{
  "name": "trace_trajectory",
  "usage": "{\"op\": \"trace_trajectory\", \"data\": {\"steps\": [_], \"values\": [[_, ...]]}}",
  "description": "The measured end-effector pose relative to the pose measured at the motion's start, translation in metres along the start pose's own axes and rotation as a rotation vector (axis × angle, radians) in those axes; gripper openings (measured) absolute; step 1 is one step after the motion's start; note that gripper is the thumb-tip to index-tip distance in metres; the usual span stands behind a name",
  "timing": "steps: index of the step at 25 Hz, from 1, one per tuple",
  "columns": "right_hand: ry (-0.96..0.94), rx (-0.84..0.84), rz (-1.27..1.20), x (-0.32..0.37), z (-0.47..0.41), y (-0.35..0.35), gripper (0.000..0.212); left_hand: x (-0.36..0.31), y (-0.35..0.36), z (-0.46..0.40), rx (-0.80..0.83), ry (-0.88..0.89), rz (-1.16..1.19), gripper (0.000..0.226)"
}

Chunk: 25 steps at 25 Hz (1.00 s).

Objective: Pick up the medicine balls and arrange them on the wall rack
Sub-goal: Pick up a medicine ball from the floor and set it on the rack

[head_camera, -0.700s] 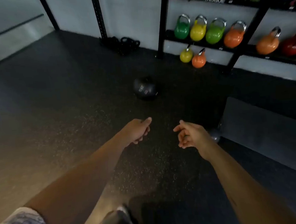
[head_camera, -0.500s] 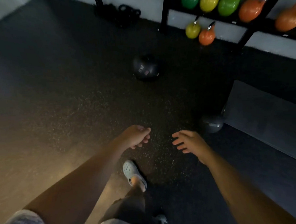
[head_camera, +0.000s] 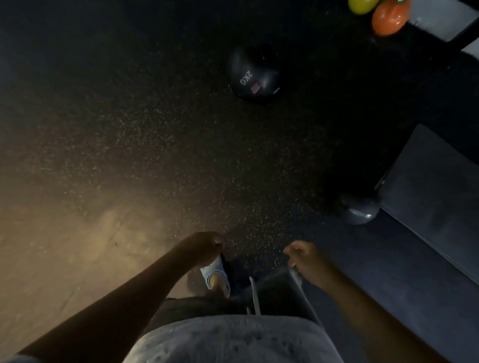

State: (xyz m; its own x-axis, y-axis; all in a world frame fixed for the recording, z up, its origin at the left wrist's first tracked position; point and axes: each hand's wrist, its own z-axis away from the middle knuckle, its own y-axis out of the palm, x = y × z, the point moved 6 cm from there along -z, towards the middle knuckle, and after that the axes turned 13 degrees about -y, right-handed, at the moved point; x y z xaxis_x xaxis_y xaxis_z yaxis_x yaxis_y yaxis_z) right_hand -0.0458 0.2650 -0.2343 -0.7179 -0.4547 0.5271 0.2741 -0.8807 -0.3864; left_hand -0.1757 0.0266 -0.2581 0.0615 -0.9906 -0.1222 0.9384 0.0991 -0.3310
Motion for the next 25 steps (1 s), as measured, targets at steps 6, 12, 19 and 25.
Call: {"op": "trace_trajectory", "data": {"steps": [6,12,19,25], "values": [[-0.068,0.150,0.134,0.070,-0.105,-0.066,0.025,-0.039,-0.064,-0.041,0.019,-0.068,0.076,0.037],[-0.150,0.221,0.291,0.144,-0.234,-0.175,0.029,-0.108,-0.159,-0.092,-0.039,-0.210,0.231,0.034],[-0.135,0.226,0.432,0.226,-0.387,-0.302,0.031,-0.222,-0.282,-0.180,0.024,-0.136,0.399,0.037],[-0.088,0.189,0.499,0.282,-0.516,-0.381,0.033,-0.289,-0.382,-0.280,0.018,-0.268,0.547,0.034]]}}
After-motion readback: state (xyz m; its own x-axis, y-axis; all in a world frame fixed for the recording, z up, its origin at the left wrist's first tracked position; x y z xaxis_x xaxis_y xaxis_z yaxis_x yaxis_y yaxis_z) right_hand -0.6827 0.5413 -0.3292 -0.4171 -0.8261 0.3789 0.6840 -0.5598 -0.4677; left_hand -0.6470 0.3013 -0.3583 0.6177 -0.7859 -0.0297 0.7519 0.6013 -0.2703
